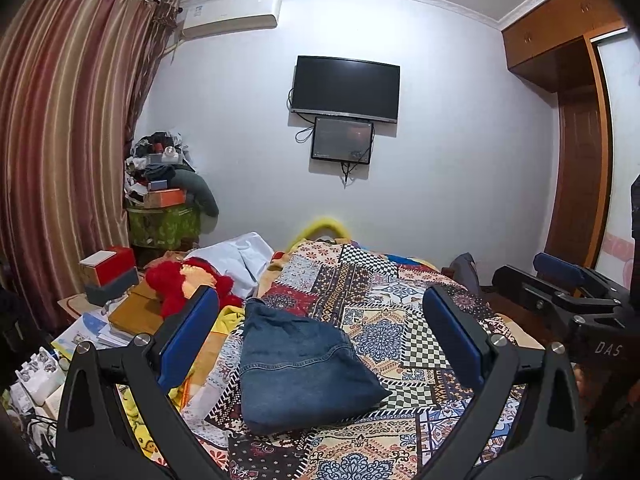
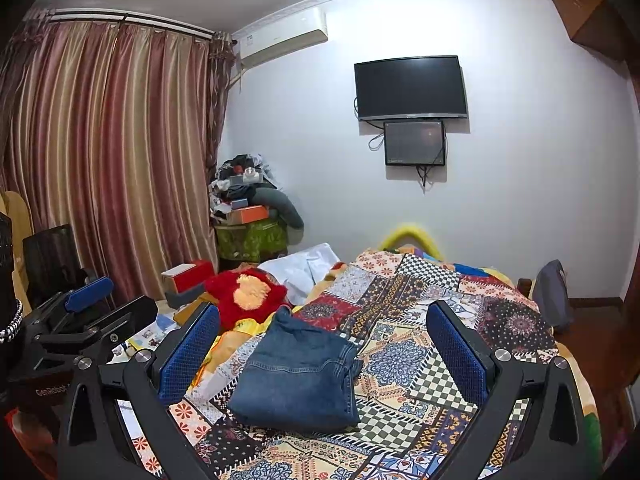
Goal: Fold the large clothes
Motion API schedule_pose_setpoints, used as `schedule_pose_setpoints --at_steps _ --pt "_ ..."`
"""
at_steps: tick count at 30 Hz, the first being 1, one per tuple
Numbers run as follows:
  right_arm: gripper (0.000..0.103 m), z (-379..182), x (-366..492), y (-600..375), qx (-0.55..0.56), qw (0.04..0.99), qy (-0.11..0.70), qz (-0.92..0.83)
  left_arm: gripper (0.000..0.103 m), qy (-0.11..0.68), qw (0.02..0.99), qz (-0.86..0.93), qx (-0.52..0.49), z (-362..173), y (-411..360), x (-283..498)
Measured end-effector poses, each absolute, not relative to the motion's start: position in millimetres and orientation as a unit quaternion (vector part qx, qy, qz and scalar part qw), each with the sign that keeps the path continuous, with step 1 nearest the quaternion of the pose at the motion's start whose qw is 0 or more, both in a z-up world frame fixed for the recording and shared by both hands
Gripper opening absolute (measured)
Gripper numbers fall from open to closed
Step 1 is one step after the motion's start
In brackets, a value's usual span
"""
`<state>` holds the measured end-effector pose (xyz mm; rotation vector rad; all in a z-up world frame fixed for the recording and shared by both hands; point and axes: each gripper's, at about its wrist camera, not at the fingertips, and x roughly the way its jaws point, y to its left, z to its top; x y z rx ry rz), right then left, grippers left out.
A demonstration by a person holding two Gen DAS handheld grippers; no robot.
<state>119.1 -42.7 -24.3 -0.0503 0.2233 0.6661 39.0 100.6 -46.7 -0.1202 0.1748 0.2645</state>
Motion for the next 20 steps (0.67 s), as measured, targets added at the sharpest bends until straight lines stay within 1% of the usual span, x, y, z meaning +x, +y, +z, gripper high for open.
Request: schedule_pose_setpoints --at_steps 20 --pt "0.103 -25.9 120.0 -39.1 -0.022 0.939 0.115 0.322 0.103 0.1 0.984 0.131 -0.069 -50.6 102.8 46.6"
